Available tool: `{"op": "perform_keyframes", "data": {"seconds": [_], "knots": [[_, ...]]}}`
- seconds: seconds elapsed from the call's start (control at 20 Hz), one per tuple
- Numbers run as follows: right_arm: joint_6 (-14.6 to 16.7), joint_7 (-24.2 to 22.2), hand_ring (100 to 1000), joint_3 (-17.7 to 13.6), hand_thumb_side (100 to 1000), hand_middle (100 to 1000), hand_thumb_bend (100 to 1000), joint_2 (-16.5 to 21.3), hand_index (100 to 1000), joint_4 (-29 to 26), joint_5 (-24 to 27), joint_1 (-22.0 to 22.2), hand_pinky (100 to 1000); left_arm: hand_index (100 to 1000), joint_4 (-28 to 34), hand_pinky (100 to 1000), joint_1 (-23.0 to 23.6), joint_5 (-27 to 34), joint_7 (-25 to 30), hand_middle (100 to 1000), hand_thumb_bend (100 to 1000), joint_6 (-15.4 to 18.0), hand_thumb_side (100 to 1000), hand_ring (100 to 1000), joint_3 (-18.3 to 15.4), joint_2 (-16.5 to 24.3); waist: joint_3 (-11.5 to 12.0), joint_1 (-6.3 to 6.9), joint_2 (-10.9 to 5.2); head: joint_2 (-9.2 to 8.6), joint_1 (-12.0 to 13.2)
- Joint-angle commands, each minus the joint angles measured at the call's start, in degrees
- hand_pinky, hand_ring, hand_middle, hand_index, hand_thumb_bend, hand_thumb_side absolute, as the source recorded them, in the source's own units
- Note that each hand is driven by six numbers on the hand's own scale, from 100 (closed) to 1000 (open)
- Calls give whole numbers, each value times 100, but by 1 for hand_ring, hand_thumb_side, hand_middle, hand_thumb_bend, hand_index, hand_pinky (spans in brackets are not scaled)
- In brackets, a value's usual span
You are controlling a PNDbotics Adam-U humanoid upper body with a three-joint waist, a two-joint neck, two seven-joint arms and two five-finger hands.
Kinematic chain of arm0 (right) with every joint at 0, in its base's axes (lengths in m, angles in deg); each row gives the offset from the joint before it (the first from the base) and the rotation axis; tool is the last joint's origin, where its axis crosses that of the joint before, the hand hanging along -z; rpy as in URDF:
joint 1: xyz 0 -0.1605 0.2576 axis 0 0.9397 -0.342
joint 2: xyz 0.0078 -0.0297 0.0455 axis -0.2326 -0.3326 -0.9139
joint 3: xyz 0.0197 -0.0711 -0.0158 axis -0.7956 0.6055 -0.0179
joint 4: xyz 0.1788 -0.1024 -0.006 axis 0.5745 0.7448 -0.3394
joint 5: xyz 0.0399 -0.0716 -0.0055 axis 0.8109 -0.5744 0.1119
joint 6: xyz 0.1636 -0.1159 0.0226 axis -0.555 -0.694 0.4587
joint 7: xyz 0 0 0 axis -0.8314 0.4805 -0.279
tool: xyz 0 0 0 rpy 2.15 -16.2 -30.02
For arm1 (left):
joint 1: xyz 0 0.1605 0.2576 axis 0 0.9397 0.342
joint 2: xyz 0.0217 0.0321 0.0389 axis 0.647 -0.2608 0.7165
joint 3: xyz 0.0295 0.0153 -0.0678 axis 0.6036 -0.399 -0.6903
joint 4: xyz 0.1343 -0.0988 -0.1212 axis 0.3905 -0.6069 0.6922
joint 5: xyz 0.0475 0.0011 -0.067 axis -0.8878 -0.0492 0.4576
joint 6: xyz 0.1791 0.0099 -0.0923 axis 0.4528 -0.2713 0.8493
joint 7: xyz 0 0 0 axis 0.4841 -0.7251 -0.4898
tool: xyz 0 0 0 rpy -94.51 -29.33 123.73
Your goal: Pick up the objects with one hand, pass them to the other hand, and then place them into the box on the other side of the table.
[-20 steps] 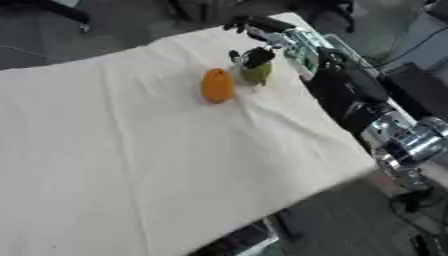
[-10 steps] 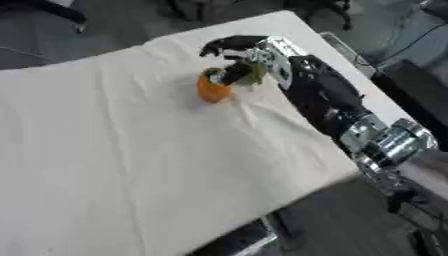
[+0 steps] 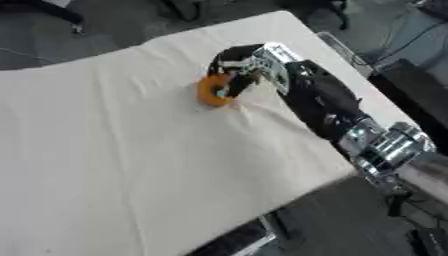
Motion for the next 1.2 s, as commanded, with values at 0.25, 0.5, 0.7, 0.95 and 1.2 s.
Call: {"op": "perform_keyframes", "data": {"seconds": [0.25, 0.5, 0.7, 0.95, 1.2], "knots": [[253, 1204, 399, 116, 158, 422, 100, 132, 412, -1325, 609, 119, 525, 935, 98, 651, -61, 10, -21, 854, 100, -101, 743, 100, 0, 172, -86, 1, -96, -12, 476], [455, 1407, 401, 539, 100, 427, 100, 56, 396, -2894, 1299, 290, 505, 926, 98, 651, -129, 5, 58, 851, 100, -399, 740, 100, 112, 436, -160, 45, -92, -12, 1738], [582, 1195, 404, 933, 100, 430, 100, -199, 396, -4012, 1713, 388, 504, 921, 98, 659, -305, -335, 358, 845, 100, -566, 719, 100, 353, 784, -199, 74, -76, -12, 2387], [692, 771, 408, 1286, 100, 435, 100, -587, 400, -4783, 2106, 451, 511, 922, 98, 663, -611, -453, 851, 847, 100, -665, 738, 100, 796, 1115, -198, 83, -63, -12, 2704], [767, 500, 409, 1479, 100, 435, 100, -760, 399, -5272, 2409, 424, 516, 930, 98, 659, -872, -224, 1414, 868, 100, -817, 802, 100, 1254, 1272, -193, 56, -64, -12, 2821]]}}
